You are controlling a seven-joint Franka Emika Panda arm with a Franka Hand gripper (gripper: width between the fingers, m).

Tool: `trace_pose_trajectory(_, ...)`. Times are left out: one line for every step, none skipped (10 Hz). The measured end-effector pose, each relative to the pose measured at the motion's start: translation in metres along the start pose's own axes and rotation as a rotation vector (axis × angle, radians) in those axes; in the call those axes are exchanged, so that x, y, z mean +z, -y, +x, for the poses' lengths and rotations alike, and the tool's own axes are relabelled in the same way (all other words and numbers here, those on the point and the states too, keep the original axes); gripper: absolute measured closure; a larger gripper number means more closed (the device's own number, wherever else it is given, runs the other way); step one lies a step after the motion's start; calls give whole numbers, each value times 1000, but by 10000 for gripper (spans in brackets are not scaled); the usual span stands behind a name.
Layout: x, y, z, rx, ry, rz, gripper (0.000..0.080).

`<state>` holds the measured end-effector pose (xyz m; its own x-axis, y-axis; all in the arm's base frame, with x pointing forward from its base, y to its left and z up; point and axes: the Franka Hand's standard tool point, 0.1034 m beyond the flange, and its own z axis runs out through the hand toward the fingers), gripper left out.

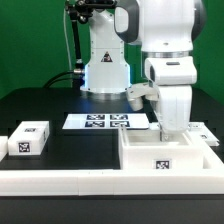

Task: Assemble cabinet

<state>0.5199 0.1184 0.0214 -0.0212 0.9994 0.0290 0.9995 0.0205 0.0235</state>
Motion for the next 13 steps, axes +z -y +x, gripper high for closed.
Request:
trace_pose_trajectory(0,-2,5,-6,-3,-2,771)
trace_pose_trajectory(0,-4,10,-12,-2,3,771)
trace_pose_trajectory(0,-4,10,-13,6,22,771)
trace_pose_trajectory(0,-5,9,-16,18,48,771)
trace_pose_trajectory(0,-5,9,-16,23,60,771)
trace_pose_trajectory(0,-4,9,-15,22,59,771)
trace_pose_trajectory(0,-4,9,-15,23,59,771)
trace_pose_trajectory(0,-4,9,-15,23,59,650)
trace_pose_trajectory(0,-4,8,-14,23,59,650)
trace_pose_trajectory(0,-4,8,-14,23,59,512)
trace_pose_trajectory(0,-4,8,-13,23,60,363)
trace_pose_trajectory(0,-4,8,-13,23,60,363)
trace_pose_trajectory(0,-4,8,-13,23,60,203)
